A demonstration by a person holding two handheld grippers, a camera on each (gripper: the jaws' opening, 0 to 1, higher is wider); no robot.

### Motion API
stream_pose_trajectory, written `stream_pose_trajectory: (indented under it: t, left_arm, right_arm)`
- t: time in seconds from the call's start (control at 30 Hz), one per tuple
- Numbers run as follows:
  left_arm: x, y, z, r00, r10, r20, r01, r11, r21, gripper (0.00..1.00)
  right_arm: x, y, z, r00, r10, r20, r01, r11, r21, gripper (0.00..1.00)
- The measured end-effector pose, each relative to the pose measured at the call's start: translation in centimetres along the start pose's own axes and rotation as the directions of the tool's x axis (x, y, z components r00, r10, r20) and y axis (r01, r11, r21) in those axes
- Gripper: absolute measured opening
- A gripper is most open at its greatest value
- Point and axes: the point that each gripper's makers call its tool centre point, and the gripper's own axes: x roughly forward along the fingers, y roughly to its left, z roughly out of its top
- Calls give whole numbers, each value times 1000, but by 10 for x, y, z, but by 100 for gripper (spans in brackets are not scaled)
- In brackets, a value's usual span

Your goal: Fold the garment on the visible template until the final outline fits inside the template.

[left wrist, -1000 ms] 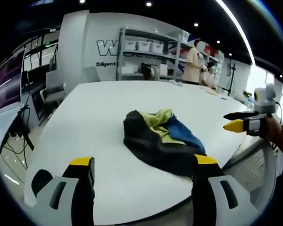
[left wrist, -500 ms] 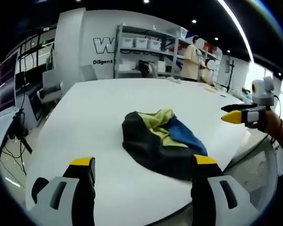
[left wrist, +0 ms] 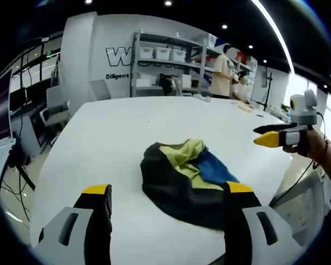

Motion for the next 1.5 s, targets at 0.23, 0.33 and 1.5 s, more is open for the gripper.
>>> stream_pose_trajectory:
  t: [0.23, 0.33, 1.5]
  left_arm:
    - [17, 5, 10, 1000, -5, 0, 5, 1000, -17, 79]
    - [23, 9, 15, 1000, -2, -1, 2, 1000, -16, 78]
    - [128, 42, 32, 999, -2, -51, -4, 993, -117, 72]
  right_arm:
    - [15, -8, 9, 1000, 15, -2, -15, 1000, 23, 91]
    - [22, -12, 12, 1000, 19, -9, -19, 1000, 20, 91]
    - [112, -56, -1, 989, 53, -137, -45, 997, 61, 84]
